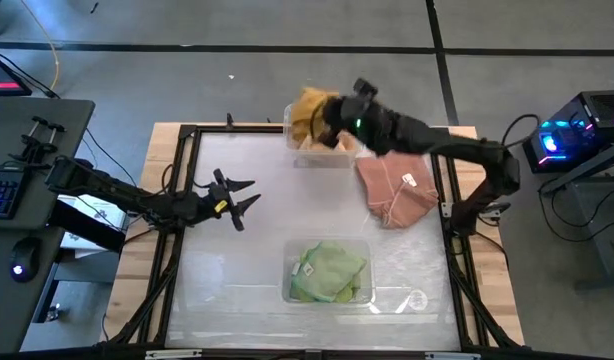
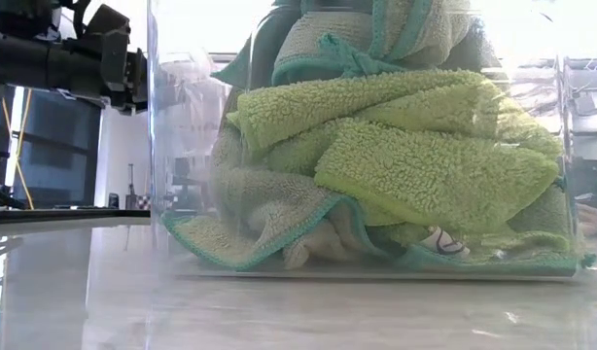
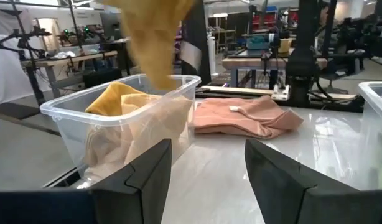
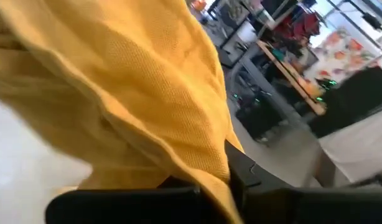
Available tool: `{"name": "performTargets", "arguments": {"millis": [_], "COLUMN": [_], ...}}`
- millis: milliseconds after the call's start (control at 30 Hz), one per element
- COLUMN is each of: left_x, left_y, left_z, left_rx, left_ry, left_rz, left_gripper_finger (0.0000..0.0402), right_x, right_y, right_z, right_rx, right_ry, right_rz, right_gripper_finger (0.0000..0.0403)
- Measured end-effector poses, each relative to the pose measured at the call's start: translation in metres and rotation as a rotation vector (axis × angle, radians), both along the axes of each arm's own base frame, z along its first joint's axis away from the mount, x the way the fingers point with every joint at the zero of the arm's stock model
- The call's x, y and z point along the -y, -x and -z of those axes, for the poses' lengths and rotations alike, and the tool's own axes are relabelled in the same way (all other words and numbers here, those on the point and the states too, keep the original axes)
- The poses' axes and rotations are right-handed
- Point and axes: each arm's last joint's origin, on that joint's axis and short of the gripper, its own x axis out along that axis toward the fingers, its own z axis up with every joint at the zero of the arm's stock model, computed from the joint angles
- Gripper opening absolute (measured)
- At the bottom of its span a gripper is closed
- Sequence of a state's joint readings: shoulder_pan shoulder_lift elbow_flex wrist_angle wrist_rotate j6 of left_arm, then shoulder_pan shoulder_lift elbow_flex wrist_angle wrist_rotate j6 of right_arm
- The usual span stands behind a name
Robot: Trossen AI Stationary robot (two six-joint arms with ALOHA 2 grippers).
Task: Sort towels by color in basket
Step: Put the yellow towel into the top transparent bin
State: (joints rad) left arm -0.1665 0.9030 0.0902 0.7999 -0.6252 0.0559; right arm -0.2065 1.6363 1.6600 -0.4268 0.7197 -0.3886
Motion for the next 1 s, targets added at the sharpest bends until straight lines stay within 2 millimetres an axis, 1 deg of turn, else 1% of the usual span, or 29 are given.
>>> {"name": "performTargets", "arguments": {"millis": [67,133,200,300,367,467,567,633,733,867,933,1000], "left_x": [0.001,0.001,0.001,0.001,0.001,0.001,0.001,0.001,0.001,0.001,0.001,0.001], "left_y": [0.000,0.000,0.000,0.000,0.000,0.000,0.000,0.000,0.000,0.000,0.000,0.000], "left_z": [0.000,0.000,0.001,0.004,0.005,0.006,0.006,0.006,0.006,0.006,0.007,0.007], "left_rx": [0.000,-0.001,-0.014,-0.045,-0.052,-0.056,-0.056,-0.055,-0.056,-0.057,-0.058,-0.057], "left_ry": [0.000,0.000,-0.002,-0.007,-0.007,-0.007,-0.007,0.000,0.006,0.006,0.008,0.012], "left_rz": [0.005,0.006,0.006,0.006,0.006,0.006,0.006,0.005,0.005,0.005,0.005,0.005], "left_gripper_finger": [0.0189,0.0189,0.0189,0.0189,0.0189,0.0188,0.0188,0.0188,0.0188,0.0188,0.0188,0.0188], "right_x": [0.023,0.047,0.069,0.095,0.107,0.120,0.127,0.129,0.131,0.129,0.127,0.124], "right_y": [0.007,0.011,0.013,0.009,0.004,-0.002,0.000,0.004,0.015,0.029,0.034,0.037], "right_z": [-0.003,0.006,0.023,0.058,0.079,0.103,0.113,0.114,0.104,0.078,0.062,0.047], "right_rx": [-0.016,-0.024,-0.026,-0.039,-0.053,-0.069,-0.076,-0.076,-0.113,-0.173,-0.172,-0.150], "right_ry": [-0.008,-0.055,-0.162,-0.322,-0.411,-0.505,-0.557,-0.613,-0.727,-0.821,-0.851,-0.855], "right_rz": [0.019,0.025,-0.007,-0.049,-0.069,-0.073,-0.043,-0.037,-0.049,-0.039,-0.010,-0.003], "right_gripper_finger": [0.0006,0.0006,0.0006,0.0006,0.0007,0.0015,0.0035,0.0060,0.0107,0.0166,0.0184,0.0191]}}
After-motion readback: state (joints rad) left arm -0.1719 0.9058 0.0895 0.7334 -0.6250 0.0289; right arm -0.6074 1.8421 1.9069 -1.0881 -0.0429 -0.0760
